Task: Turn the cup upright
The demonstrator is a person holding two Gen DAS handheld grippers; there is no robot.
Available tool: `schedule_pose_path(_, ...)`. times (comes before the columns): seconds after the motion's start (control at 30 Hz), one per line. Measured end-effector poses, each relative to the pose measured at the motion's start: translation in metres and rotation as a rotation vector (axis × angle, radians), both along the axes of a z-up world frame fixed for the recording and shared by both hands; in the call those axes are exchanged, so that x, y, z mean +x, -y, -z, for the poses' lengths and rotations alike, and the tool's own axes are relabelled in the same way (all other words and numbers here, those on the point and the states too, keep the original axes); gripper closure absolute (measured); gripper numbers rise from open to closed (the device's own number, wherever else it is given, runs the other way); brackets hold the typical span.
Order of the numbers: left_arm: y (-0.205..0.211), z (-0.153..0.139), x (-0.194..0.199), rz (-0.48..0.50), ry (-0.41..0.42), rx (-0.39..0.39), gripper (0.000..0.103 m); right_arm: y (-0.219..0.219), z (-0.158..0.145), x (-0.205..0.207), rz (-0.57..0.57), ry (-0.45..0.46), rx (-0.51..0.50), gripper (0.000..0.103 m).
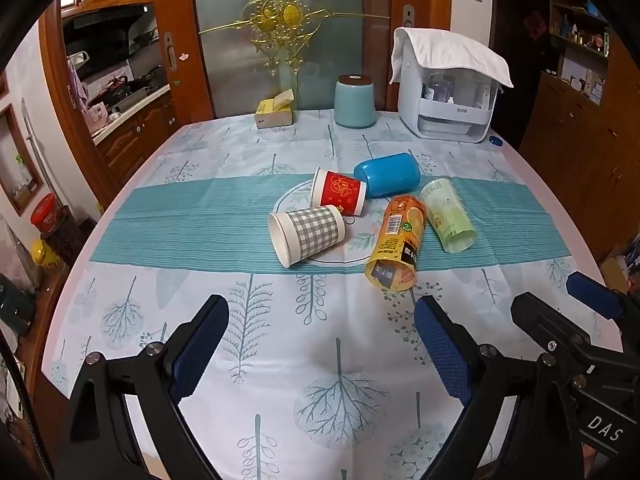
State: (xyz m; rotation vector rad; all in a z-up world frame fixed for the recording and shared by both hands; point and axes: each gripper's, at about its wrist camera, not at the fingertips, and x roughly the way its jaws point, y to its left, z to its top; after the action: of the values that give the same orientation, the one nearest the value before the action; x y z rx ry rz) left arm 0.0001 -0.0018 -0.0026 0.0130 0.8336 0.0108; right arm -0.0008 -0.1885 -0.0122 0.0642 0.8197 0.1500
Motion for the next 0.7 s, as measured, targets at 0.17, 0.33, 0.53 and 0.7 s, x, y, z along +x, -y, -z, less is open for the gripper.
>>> schedule_pose_path(0.17,0.0000,-0.0013,0.0026,0.000,-0.012,-0.015,0.010,-0.0003,0.0007,0.0002,-0.002,-0.001,-0.002,0.022)
schedule_pose_path(0.33,-0.0002,0.0005,0.0039,-0.003,-0.017,-0.013,0.010,-0.0001,0.0006,0.0002,-0.003,-0.001,-0.001,0.022)
schedule_pose_path(0.53,-0.0015,0.0036,0.0062,-0.007,-0.032,-0.020,0.010,-0.0009,0.0037,0.0011,-0.003,-0.007,-0.001,0.022)
schedule_pose_path(0.7,-0.0021,0.0054,0.0072,-0.008,-0.036,-0.020,0.010,-0.0009,0.0082,0.0030,-0.004,-0.012,0.000,0.022)
